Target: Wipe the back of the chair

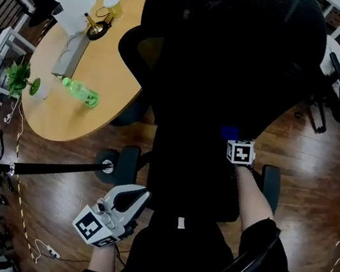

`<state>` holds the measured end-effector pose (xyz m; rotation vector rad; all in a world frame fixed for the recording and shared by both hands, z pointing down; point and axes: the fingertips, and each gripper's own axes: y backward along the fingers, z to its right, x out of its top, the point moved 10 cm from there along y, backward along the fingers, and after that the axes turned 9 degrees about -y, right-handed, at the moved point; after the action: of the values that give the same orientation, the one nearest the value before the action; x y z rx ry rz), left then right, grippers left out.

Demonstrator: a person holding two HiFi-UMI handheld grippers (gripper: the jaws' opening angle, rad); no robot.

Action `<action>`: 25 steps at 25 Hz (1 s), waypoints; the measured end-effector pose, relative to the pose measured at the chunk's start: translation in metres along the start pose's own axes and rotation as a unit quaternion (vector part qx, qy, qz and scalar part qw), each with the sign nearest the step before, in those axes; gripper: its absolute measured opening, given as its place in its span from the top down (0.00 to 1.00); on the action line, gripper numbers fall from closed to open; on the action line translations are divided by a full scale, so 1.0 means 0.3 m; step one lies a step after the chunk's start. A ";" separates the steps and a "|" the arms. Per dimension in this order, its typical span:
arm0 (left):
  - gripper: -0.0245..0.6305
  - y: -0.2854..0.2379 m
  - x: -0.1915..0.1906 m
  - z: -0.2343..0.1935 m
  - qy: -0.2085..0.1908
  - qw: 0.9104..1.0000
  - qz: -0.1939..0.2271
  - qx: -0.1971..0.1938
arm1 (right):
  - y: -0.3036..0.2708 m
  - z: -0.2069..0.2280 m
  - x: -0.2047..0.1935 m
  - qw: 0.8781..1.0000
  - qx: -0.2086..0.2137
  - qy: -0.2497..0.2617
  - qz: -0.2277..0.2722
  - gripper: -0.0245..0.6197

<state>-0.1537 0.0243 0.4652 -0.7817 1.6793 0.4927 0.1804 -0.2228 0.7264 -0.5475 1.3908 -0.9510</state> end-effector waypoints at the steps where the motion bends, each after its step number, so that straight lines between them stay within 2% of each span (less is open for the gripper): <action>1: 0.95 -0.018 0.002 0.009 0.001 1.000 0.001 -0.006 | 0.018 0.034 -0.004 1.000 -0.008 -0.010 0.003 0.87; 6: 0.95 -0.066 -0.007 0.054 -0.004 0.999 -0.004 -0.037 | 0.103 0.147 -0.031 0.995 -0.047 -0.076 0.036 0.87; 8: 0.95 -0.075 -0.011 0.061 -0.006 0.999 -0.005 -0.046 | 0.139 0.156 -0.025 0.993 -0.044 -0.088 0.061 0.87; 10: 0.95 -0.084 -0.003 0.067 -0.007 0.998 0.000 -0.057 | 0.197 0.140 -0.009 0.991 -0.009 -0.097 0.095 0.87; 12: 0.95 -0.096 0.018 0.084 -0.012 0.997 0.008 -0.069 | 0.311 0.096 0.016 0.981 0.065 -0.099 0.152 0.87; 14: 0.95 -0.112 0.056 0.103 -0.018 0.996 0.016 -0.085 | 0.490 0.031 0.042 0.956 0.154 -0.083 0.235 0.87; 17: 0.95 -0.131 0.136 0.109 -0.022 0.993 0.043 -0.112 | 0.778 -0.077 0.086 0.902 0.269 -0.061 0.332 0.87; 20: 0.95 -0.144 0.206 0.105 -0.044 0.988 0.067 -0.132 | 1.000 -0.171 0.112 0.844 0.363 -0.068 0.390 0.87; 22: 0.95 -0.161 0.244 0.092 -0.061 0.984 0.079 -0.148 | 1.108 -0.223 0.125 0.813 0.398 -0.065 0.420 0.87; 25: 0.95 -0.165 0.287 0.094 -0.075 0.978 0.092 -0.172 | 1.229 -0.288 0.122 0.789 0.418 -0.052 0.447 0.88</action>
<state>-0.1086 -0.0108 0.3791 -0.8170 1.5516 0.9664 0.1802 -0.0362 0.3948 0.6943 0.8097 -0.6130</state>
